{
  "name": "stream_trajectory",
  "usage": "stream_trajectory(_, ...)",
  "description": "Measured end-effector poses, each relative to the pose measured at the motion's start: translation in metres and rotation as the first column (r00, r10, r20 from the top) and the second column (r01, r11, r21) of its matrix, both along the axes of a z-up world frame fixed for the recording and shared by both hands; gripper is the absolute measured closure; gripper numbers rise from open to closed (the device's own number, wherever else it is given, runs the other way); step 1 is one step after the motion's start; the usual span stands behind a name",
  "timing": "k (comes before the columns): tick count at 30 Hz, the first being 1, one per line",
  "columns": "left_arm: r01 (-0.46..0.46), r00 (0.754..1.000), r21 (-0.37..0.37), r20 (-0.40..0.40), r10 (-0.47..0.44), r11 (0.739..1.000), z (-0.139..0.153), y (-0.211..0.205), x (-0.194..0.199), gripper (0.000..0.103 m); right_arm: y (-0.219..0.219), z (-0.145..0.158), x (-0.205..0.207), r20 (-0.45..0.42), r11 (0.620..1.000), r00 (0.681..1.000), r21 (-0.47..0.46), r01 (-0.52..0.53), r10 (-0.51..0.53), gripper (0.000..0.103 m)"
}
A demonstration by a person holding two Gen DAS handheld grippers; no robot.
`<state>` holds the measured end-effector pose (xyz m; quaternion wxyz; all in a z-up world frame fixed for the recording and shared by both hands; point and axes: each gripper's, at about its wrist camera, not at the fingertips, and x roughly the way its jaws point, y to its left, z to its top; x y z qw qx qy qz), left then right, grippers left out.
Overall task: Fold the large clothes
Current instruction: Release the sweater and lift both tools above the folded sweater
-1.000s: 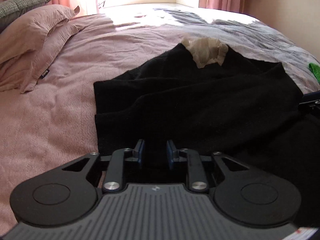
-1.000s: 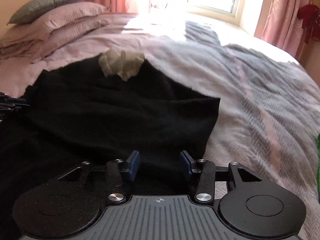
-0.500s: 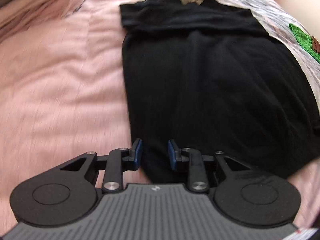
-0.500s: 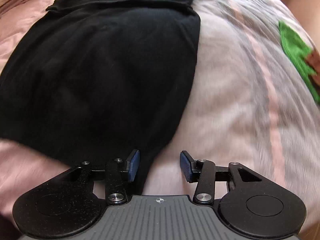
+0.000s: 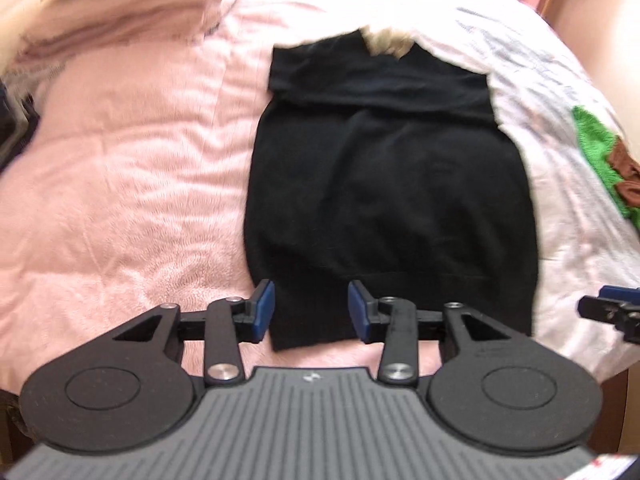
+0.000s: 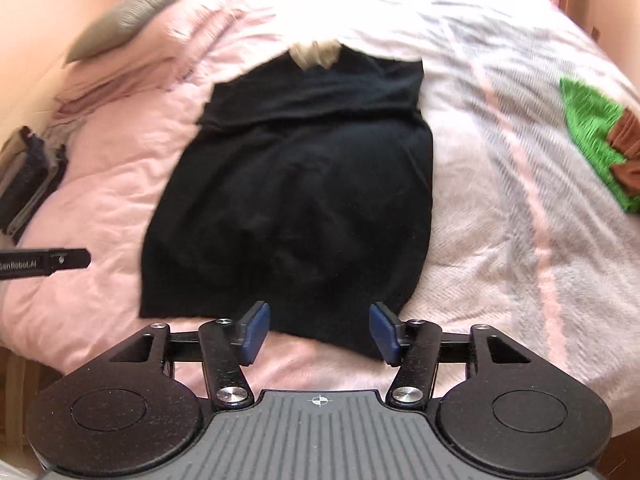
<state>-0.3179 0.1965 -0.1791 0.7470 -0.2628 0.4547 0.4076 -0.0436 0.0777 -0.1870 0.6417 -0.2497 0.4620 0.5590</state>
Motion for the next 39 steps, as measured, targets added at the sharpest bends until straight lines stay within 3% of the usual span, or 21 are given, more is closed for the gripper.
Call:
stream_trajectory(8,-0.010,1.000,0.056,-0.015,0.011,0.998,0.063,-0.075,0.003,0.055,-0.055,0.057,-0.035,0.077,0.990,0.993,0.097,-0.098,0.091,0.049)
stream_trajectory(17,0.006,0.999,0.056,-0.031,-0.004,0.998,0.083,-0.114,-0.010,0.053,-0.080,0.072,-0.041,0.087,0.990,0.992,0.098,-0.103,0.095,0.049)
stream_trajectory(33,0.066,0.995,0.033,-0.073,-0.063,0.997,0.075,-0.081,-0.009,0.051,-0.062,0.072,-0.040,0.056,0.997,0.998,0.072,-0.036,0.032,0.049)
stream_trajectory(39,0.092,0.995,0.017,-0.044,-0.091,0.996,0.064,-0.068,-0.009,0.048,-0.056,0.059,-0.033,0.014,0.998,1.000,0.056,-0.004,0.004,0.049)
